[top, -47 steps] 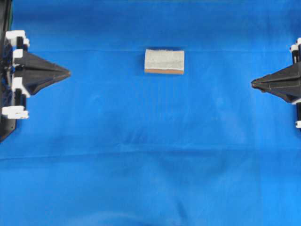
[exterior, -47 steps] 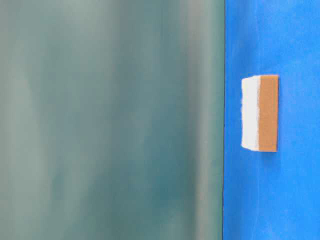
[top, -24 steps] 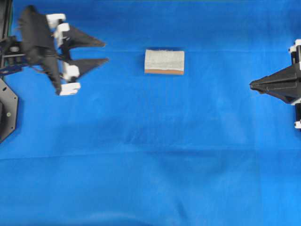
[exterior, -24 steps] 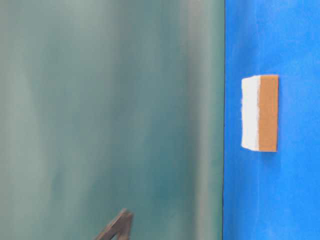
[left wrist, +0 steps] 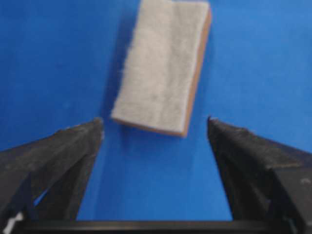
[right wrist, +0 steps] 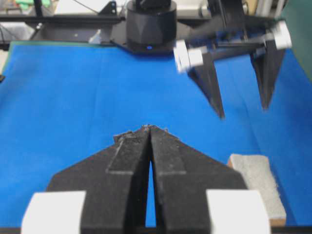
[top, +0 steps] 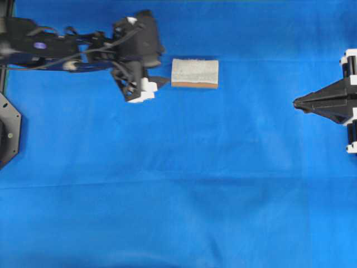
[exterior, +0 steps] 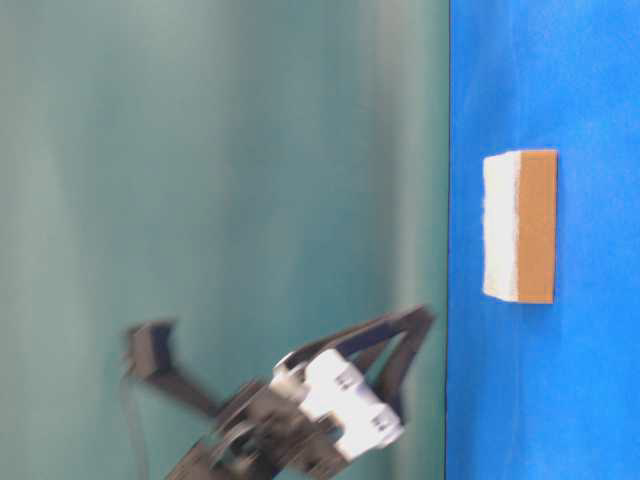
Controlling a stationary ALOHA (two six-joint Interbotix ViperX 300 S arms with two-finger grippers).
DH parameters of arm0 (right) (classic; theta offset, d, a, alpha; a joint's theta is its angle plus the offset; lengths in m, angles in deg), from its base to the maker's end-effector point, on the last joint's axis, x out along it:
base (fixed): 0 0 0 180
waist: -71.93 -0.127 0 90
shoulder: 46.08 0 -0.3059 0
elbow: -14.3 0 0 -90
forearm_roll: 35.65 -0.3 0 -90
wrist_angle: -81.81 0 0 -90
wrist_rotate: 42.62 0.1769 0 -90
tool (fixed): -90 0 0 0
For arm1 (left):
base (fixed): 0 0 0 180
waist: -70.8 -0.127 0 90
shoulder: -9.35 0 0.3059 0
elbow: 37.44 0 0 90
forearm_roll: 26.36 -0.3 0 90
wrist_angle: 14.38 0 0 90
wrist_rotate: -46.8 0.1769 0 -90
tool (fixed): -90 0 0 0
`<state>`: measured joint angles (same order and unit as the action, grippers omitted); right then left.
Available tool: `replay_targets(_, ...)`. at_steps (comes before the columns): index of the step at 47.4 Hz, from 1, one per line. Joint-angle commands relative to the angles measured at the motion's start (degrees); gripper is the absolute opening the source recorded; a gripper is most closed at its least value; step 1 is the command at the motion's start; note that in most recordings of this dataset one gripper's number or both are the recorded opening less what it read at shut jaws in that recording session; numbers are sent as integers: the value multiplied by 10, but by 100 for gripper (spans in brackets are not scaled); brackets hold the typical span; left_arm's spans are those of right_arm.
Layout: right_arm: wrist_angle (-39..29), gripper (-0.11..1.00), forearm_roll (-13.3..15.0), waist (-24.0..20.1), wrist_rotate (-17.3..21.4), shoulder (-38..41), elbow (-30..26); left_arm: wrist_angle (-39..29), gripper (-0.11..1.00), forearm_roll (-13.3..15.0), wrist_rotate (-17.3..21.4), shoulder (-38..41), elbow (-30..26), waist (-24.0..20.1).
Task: Hand over the sponge with the left arm and wipe it with the right arm.
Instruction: 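Move the left gripper toward the grey-and-tan sponge in the center, then close the left gripper on the sponge's near end and lift it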
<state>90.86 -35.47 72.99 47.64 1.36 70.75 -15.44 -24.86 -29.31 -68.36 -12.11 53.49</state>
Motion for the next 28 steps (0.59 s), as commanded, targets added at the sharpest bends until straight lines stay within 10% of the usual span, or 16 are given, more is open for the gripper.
replay_targets(1,2,0,0,1,2,5,-15,2,94,-1,7,39,-38,-7)
replay_targets(28,0,0,-1,12,2,14,-13,6,94,-1,36,148,-105,-11)
